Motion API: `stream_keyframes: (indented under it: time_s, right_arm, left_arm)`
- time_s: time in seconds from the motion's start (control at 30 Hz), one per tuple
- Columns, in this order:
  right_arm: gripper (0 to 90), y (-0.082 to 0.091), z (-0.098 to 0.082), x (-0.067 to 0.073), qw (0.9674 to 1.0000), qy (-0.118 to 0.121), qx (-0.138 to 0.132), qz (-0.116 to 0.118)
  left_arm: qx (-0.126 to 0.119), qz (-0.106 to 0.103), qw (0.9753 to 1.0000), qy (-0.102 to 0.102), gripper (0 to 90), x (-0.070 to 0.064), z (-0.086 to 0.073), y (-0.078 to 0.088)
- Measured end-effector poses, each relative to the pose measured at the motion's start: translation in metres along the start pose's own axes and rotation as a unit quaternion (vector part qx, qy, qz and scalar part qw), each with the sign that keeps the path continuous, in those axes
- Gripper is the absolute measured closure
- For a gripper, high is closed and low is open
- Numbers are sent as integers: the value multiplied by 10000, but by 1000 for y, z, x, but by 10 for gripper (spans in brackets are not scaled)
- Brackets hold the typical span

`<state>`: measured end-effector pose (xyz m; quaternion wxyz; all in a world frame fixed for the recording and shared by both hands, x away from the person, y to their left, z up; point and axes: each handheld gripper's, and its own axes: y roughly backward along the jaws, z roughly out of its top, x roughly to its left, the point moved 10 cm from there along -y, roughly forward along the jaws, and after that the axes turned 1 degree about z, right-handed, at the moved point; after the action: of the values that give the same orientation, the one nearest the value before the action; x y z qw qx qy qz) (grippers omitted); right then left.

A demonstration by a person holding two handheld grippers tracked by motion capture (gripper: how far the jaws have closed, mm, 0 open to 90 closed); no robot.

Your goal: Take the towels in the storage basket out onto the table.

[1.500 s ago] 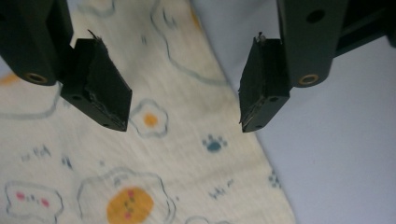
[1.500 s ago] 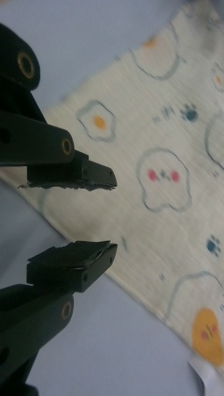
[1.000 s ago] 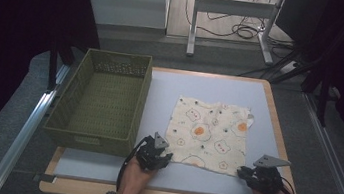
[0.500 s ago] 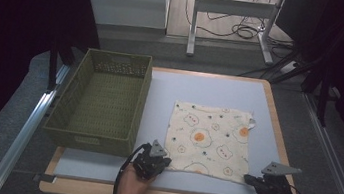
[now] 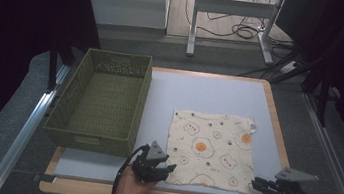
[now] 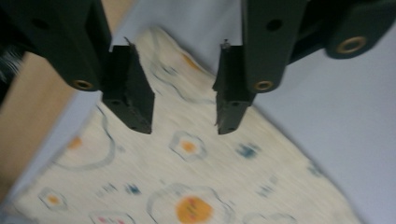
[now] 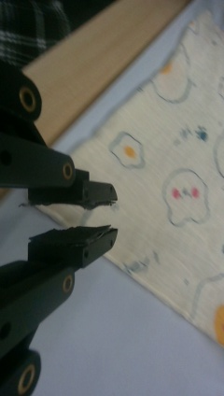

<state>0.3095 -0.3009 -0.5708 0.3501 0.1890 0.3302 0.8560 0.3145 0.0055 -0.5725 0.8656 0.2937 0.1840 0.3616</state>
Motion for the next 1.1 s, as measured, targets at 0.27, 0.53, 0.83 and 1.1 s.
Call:
stream_keyframes:
  time_s: [0.27,0.53,0.83,1.1]
  right_arm:
    - [677,-27,38,-37,9995,-226,-138,-146]
    - [680,-46,71,-63,9985,-368,-215,-349]
    - [732,-64,97,-92,9974,-487,-245,-462]
    - [732,-74,123,-115,9961,-438,-279,-707]
  left_arm:
    - [-34,207,9997,122,487,31,34,-38]
    - [10,524,9985,186,487,65,57,-60]
    - [54,934,9949,378,560,104,75,-87]
    - [-23,1102,9924,543,577,122,91,-97]
